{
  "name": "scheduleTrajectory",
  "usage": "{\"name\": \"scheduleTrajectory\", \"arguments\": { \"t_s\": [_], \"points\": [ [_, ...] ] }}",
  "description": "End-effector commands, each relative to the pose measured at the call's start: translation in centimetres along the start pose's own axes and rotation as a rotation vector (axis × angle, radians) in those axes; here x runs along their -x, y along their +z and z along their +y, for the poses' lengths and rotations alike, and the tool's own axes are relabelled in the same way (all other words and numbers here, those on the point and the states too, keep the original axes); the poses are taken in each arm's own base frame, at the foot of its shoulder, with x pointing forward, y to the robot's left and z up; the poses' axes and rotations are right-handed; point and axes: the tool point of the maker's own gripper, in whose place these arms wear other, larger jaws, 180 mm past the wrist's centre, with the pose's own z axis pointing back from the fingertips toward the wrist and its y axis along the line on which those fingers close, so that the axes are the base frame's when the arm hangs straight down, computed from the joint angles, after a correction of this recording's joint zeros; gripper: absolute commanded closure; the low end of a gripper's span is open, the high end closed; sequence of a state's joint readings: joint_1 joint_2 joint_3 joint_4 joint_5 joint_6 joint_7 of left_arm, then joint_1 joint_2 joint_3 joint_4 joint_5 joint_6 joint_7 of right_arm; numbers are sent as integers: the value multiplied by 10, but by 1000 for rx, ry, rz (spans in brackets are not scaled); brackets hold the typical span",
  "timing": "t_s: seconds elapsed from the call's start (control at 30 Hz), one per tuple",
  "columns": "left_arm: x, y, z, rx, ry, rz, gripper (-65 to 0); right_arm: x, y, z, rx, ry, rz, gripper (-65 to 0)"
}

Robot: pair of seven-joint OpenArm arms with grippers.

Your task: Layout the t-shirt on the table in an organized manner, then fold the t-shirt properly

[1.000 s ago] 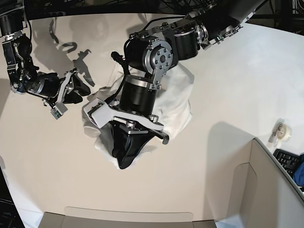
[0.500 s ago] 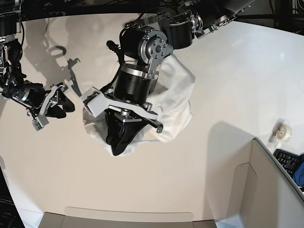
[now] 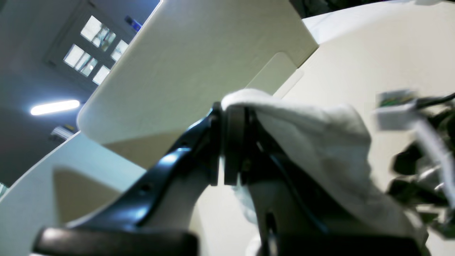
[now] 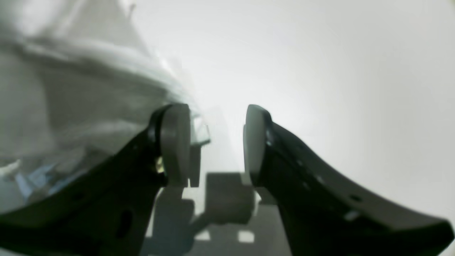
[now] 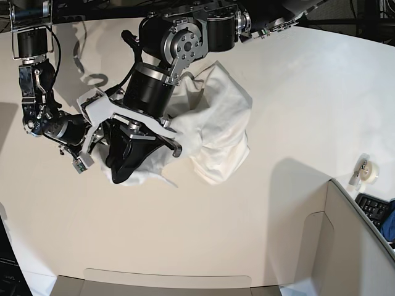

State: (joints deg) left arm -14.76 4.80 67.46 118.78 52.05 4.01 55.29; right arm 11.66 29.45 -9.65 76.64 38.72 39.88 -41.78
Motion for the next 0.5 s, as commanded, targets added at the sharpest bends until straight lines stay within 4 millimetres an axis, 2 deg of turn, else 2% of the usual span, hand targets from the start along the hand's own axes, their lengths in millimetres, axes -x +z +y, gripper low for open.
{"name": "scheduleTrajectory", "arguments": {
  "t_s": [0.0,0.3,0.47],
  "points": [
    [-14,0,14,-46,16,-48,0,-16,3,-2,-2,25,-37,-244],
    [-13,-2,16,-53,15,-45,0,-11,-15,28,-80,68,0,-244],
    [-13,-2,17,-55,13,-45,0,-18,-17,29,-93,126,22,-244]
  ]
}}
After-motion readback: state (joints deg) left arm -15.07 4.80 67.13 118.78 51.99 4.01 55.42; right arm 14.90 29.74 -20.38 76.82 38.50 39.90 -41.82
